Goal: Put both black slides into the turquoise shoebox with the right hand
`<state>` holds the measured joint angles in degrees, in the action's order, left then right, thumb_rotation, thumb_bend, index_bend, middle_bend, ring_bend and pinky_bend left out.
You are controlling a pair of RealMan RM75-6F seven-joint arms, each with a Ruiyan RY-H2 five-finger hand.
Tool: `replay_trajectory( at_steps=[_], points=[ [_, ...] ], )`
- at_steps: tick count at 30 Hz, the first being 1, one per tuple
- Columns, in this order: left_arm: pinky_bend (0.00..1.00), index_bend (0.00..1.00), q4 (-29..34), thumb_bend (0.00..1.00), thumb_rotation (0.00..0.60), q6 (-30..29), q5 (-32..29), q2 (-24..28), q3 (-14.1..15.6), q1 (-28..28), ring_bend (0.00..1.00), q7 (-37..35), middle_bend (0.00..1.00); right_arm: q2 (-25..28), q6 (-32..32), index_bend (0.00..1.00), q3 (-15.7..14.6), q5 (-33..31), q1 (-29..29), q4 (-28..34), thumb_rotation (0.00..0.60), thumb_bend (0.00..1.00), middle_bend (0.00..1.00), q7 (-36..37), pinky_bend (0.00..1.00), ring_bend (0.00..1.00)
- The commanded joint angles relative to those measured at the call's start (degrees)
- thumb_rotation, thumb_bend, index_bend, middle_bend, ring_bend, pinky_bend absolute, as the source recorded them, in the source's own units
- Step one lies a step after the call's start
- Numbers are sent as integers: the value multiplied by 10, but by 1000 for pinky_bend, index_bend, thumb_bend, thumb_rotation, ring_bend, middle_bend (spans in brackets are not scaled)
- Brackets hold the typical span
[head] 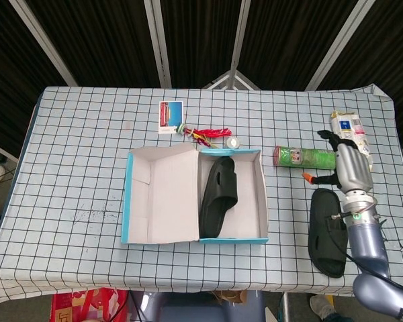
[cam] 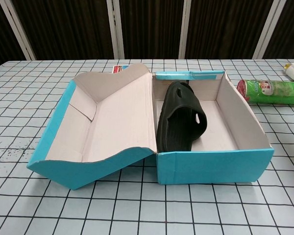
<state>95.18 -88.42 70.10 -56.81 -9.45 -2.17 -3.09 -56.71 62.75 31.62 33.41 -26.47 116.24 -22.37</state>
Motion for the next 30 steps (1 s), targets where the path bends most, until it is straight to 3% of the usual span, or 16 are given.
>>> replay_trajectory(
  at_steps=[1, 6, 10, 14, 20, 30],
  points=[
    [87, 80, -1, 373, 600, 4, -1, 0, 0, 2, 0, 1, 0, 54, -29, 88, -52, 12, 23, -3, 600, 55, 143, -40, 70, 135],
    [87, 80, -2, 373, 600, 7, -4, -1, -1, 3, 0, 3, 0, 72, -30, 78, -119, 31, 43, 15, 600, 40, 118, -59, 68, 122],
    [87, 80, -3, 373, 600, 11, -10, -1, -3, 4, 0, 3, 0, 51, -18, 76, -175, 71, 68, 16, 600, 40, 106, -51, 68, 121],
    [87, 80, -4, 373, 600, 12, -10, -1, -4, 4, 0, 0, 0, 27, -9, 76, -210, 88, 84, 6, 600, 39, 106, -37, 68, 122],
    [87, 80, -6, 373, 600, 12, -9, 1, -4, 3, 0, -7, 0, 2, -8, 75, -242, 109, 101, -25, 600, 39, 106, -1, 68, 122],
    [87, 80, -8, 373, 600, 19, -12, -1, -4, 7, 0, 1, 0, -13, -21, 76, -269, 107, 107, -60, 600, 40, 106, 31, 67, 122]
  ],
)
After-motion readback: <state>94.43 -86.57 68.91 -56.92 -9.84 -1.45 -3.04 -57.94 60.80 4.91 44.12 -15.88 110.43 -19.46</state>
